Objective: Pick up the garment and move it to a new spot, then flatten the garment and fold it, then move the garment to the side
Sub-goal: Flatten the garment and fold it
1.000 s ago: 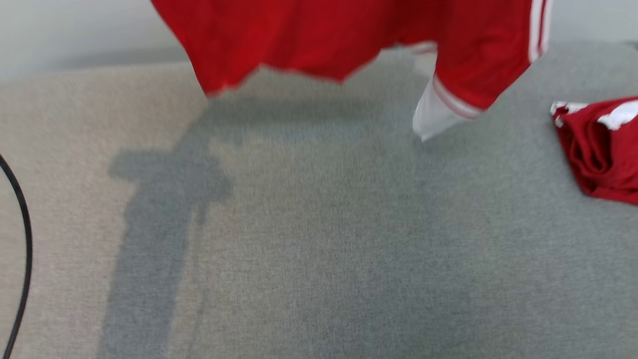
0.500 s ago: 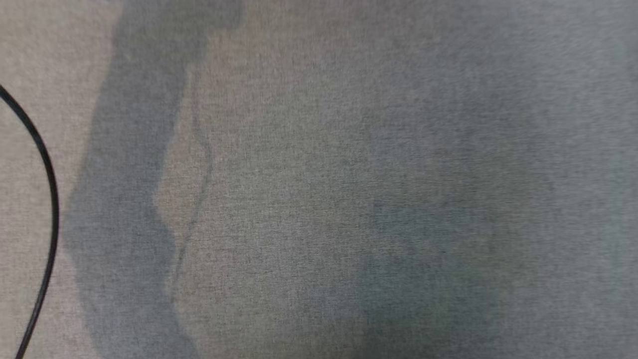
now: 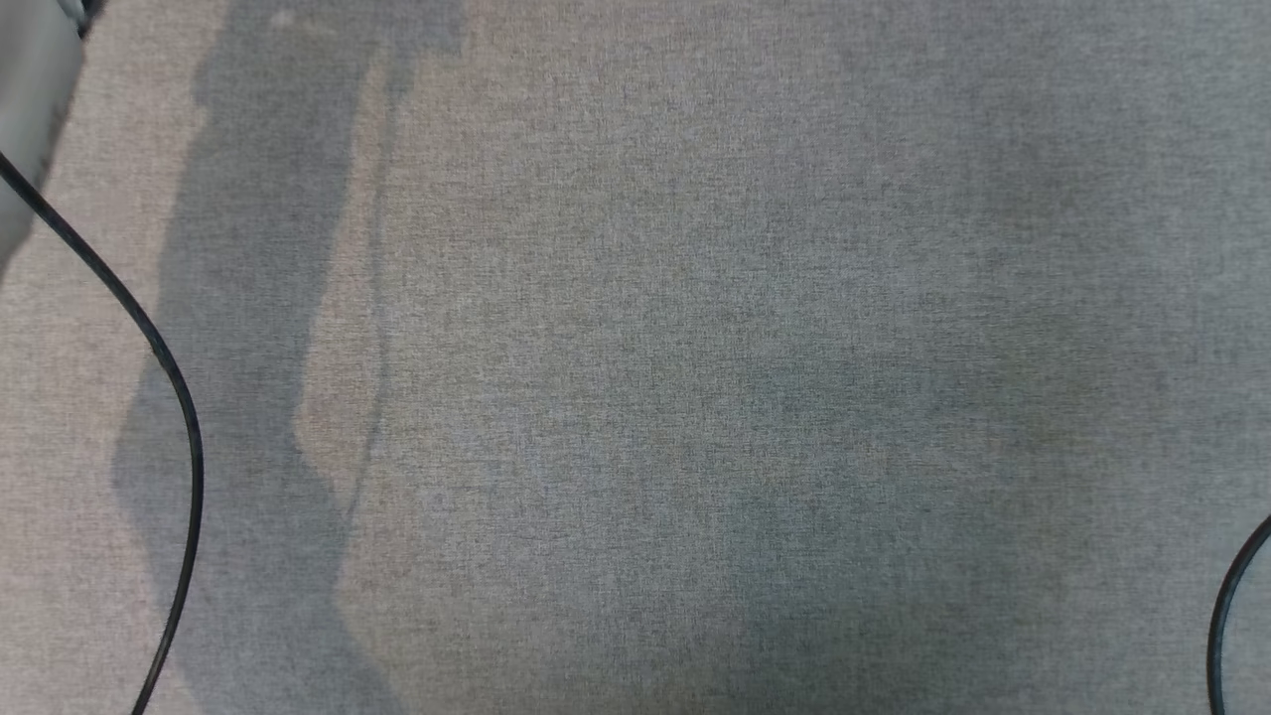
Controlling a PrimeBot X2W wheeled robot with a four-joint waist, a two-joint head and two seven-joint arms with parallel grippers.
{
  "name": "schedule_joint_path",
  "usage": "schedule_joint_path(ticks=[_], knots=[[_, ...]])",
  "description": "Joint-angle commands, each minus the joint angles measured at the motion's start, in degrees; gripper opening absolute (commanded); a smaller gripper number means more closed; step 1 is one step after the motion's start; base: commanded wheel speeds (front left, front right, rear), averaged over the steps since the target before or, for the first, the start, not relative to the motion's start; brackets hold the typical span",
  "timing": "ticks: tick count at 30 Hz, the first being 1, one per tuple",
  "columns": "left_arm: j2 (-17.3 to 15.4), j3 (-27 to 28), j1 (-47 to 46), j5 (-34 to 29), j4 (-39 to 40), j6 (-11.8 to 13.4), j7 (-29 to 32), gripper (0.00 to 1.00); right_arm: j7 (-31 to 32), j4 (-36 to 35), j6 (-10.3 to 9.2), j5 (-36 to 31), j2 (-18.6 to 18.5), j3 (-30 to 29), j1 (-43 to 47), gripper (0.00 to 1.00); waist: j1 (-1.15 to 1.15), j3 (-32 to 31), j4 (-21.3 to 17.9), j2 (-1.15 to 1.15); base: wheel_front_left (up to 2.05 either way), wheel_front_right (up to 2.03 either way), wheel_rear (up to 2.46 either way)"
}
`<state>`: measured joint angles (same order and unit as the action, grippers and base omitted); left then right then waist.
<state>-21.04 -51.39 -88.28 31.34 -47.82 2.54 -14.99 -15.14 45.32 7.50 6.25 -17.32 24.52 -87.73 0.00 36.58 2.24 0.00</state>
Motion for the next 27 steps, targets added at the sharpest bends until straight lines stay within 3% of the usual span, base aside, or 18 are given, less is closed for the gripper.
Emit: schedule_joint_path(ticks=[1,15,20,27], knots=[[-0.32,0.41,1.19,-0.75,-0.31,-0.34,-0.2,0.0,-0.02,-0.19,-0.01,0.53,-0.39,0.34,1.22,0.0,0.0,-0.51,0.01,0.0,0.0,0.0,0.0],[-1.13,0.55,15.91,-9.71,-2.23,-5.23,-0.2,0.0,-0.01,4.74,-0.01,12.23,-2.77,11.26,15.05,0.0,0.0,-10.5,-1.73,0.0,0.0,0.0,0.0],[-1.37,-1.31,20.33,-12.09,-3.65,-7.25,-0.2,0.0,0.61,7.35,-0.01,18.75,-3.6,19.03,19.27,0.0,0.0,-13.82,-2.28,0.0,0.0,0.0,0.0],[-2.11,-4.92,25.06,-15.57,-3.21,-8.86,-0.2,0.0,3.32,5.88,-0.01,27.14,-5.88,29.6,23.44,0.0,0.0,-17.03,-2.88,0.0,0.0,0.0,0.0]])
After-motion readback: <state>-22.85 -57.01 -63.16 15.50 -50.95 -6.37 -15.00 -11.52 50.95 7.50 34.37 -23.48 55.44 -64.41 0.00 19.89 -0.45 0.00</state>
